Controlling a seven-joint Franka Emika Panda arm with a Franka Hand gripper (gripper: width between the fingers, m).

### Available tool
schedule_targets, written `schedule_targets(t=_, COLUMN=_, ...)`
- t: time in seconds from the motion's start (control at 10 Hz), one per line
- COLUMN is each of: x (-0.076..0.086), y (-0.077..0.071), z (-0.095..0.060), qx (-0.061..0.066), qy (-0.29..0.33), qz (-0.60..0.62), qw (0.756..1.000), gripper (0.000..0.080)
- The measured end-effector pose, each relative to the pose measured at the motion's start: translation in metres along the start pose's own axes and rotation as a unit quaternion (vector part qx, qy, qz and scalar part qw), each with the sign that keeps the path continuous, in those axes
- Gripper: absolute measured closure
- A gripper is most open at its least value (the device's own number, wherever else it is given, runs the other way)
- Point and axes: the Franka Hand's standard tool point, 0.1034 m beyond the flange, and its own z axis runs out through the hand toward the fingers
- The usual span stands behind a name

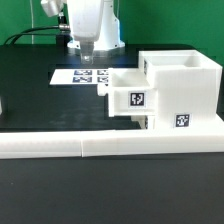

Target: Assemble drawer

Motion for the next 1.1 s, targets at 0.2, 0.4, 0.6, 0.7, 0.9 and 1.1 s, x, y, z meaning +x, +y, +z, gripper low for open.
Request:
schedule_targets(t=0.2, x=-0.013, y=0.002, z=0.022, qx=0.001, qy=0.047, qz=-0.019, qw=0.999, gripper=0.0151)
schedule_targets(t=0.4, x=-0.018, y=0.007, z=0.044, qx=0.007, qy=0.084, qz=-0.021, qw=0.996, gripper=0.0151)
schedule_targets(t=0.6, x=-0.005, y=0.013, z=0.044, qx=0.008, qy=0.09, qz=0.006, qw=0.996, gripper=0.0151)
schedule_targets(t=0.7, x=0.005, y=0.015, z=0.042, qx=0.008, qy=0.092, qz=0.01, qw=0.996, gripper=0.0151)
schedule_targets(t=0.9, x=0.017, y=0.017, z=0.044, qx=0.008, qy=0.092, qz=0.039, qw=0.995, gripper=0.0151)
schedule_targets(t=1.1, x=0.042, y=0.02, z=0.05, qx=0.008, qy=0.095, qz=0.059, qw=0.994, gripper=0.0151)
